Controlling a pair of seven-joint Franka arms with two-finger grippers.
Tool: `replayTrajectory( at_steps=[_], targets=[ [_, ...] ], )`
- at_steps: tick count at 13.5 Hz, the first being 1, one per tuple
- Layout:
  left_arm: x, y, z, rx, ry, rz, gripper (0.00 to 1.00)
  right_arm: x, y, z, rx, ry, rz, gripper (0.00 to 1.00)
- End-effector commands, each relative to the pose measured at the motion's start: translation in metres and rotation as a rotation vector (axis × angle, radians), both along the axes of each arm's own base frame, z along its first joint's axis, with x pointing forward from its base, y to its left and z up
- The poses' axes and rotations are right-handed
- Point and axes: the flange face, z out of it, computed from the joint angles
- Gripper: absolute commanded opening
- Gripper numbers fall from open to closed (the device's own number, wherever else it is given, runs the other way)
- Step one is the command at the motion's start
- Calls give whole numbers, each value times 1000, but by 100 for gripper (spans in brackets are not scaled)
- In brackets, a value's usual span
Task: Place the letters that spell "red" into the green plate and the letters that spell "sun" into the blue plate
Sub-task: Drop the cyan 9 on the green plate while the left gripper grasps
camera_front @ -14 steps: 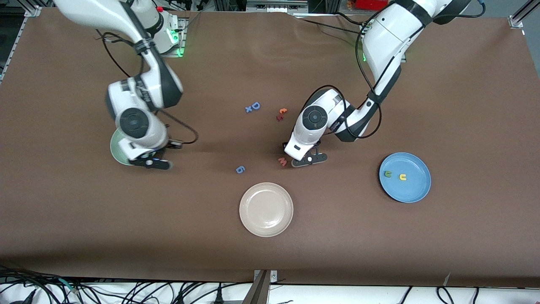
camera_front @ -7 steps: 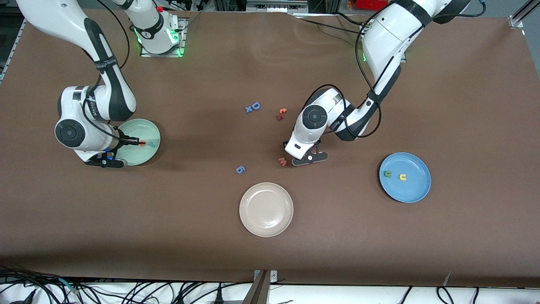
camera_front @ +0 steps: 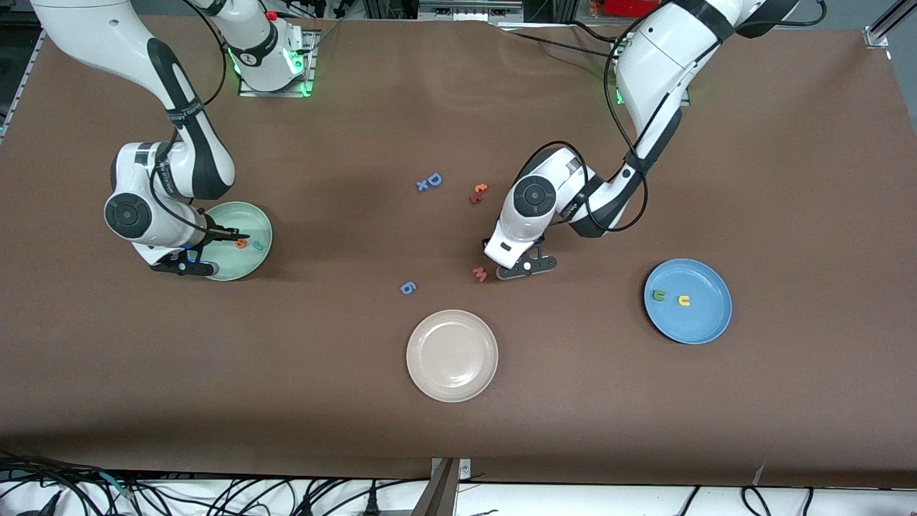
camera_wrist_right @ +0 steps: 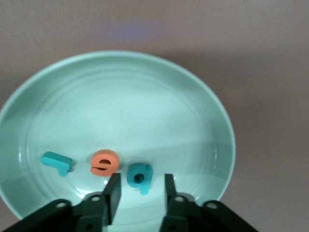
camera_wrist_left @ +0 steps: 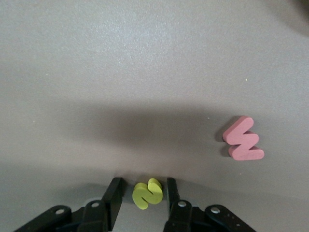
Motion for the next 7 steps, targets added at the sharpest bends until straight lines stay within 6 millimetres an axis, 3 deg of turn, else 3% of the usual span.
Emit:
replayTrajectory(
  at_steps=[1, 2, 7],
  targets=[
    [-7, 1, 4, 19, -21, 1, 41, 10, -8, 53, 17, -50, -34, 92],
    [-6, 0, 4, 18, -22, 1, 35, 18, -13, 71, 6, -51, -73, 98],
    [-7, 0, 3, 19, -22, -3, 26, 65, -23, 171, -2, -79, -113, 99]
  ],
)
